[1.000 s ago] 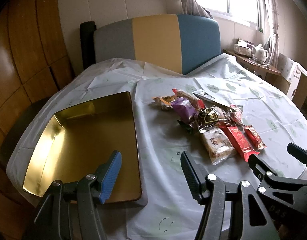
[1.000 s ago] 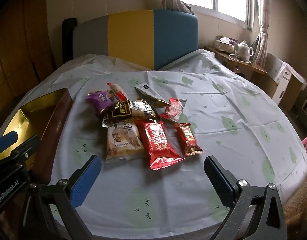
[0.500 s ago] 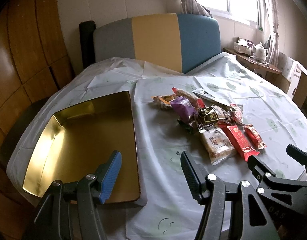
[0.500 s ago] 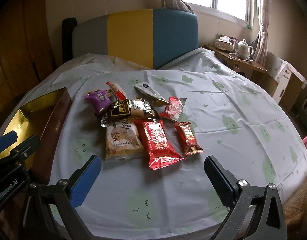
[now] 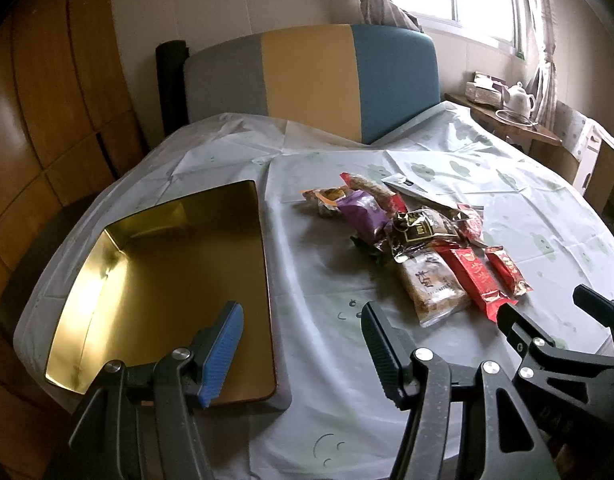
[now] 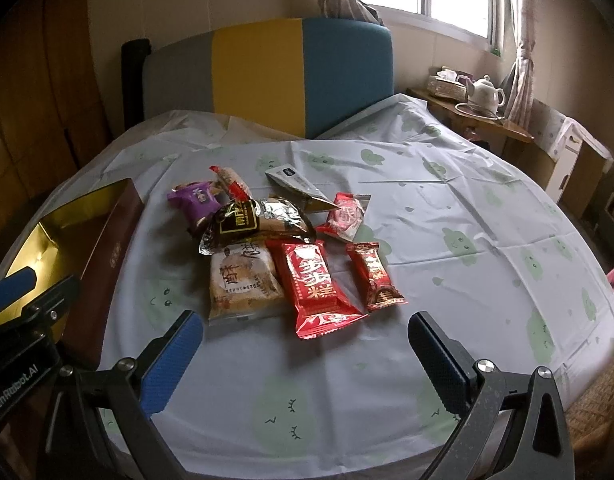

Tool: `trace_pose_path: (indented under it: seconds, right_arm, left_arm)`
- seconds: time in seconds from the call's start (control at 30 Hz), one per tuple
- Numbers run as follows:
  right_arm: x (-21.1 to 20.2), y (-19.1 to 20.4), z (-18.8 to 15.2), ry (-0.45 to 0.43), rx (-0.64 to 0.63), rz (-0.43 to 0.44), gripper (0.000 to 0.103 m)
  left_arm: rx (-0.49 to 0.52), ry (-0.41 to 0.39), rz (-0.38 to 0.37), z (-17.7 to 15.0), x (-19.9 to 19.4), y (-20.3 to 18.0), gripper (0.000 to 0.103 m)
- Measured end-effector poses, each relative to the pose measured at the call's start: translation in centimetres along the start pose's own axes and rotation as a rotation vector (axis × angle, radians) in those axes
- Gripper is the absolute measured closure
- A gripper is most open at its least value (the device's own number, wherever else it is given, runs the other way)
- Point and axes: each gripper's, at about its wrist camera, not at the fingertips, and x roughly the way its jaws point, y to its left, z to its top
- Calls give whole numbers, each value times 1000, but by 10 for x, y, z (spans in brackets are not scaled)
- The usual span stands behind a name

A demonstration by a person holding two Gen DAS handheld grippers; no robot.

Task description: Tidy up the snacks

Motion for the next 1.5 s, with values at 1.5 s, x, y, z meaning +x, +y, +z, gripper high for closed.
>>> trace_pose_path:
  seconds: [1.5]
  right_arm:
    - [86, -142, 108, 140, 147, 32, 0]
  left_arm:
    - [32, 248, -345, 17, 49, -30, 40]
